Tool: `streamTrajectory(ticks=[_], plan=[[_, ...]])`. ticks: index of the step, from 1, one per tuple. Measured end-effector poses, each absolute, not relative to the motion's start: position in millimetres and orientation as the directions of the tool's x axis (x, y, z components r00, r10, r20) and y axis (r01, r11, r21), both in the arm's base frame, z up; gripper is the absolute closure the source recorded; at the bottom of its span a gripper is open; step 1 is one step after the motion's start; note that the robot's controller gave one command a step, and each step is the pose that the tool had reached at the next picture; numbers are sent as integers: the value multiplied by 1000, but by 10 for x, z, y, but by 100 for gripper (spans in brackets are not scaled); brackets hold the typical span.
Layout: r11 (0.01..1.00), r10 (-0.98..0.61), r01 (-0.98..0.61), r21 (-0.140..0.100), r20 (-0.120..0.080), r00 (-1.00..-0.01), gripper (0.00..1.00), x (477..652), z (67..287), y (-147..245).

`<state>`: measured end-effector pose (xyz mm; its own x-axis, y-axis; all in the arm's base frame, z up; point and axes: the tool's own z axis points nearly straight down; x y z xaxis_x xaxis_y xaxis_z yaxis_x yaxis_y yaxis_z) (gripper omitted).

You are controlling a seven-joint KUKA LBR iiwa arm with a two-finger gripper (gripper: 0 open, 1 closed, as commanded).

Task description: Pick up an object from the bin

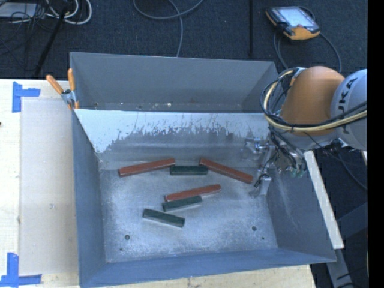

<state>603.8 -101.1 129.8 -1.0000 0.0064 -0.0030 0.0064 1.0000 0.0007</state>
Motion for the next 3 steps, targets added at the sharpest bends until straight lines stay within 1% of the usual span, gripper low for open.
streamTrajectory(ticks=[1,2,3], plan=[[990,140,140,1,2,-990,0,5880,971,-889],[995,98,98,-1,-2,-995,100,6035,698,-991],[995,97,97,-1,-2,-995,100,6035,698,-989]])
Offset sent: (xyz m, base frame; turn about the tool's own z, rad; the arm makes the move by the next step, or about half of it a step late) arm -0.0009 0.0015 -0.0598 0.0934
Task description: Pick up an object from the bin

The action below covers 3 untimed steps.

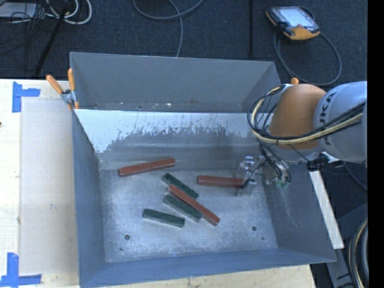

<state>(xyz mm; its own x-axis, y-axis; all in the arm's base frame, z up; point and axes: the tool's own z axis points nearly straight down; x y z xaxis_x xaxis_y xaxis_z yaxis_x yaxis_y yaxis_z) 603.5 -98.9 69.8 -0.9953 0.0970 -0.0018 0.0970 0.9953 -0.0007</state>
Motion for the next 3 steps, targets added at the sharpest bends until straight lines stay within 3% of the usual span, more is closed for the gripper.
streamTrajectory(ticks=[1,2,3], plan=[[996,85,85,0,-1,-996,100,5893,1892,-1214],[997,83,83,0,-1,-997,100,5893,1892,-1211],[998,64,64,1,4,-998,100,5851,2406,-1269]])
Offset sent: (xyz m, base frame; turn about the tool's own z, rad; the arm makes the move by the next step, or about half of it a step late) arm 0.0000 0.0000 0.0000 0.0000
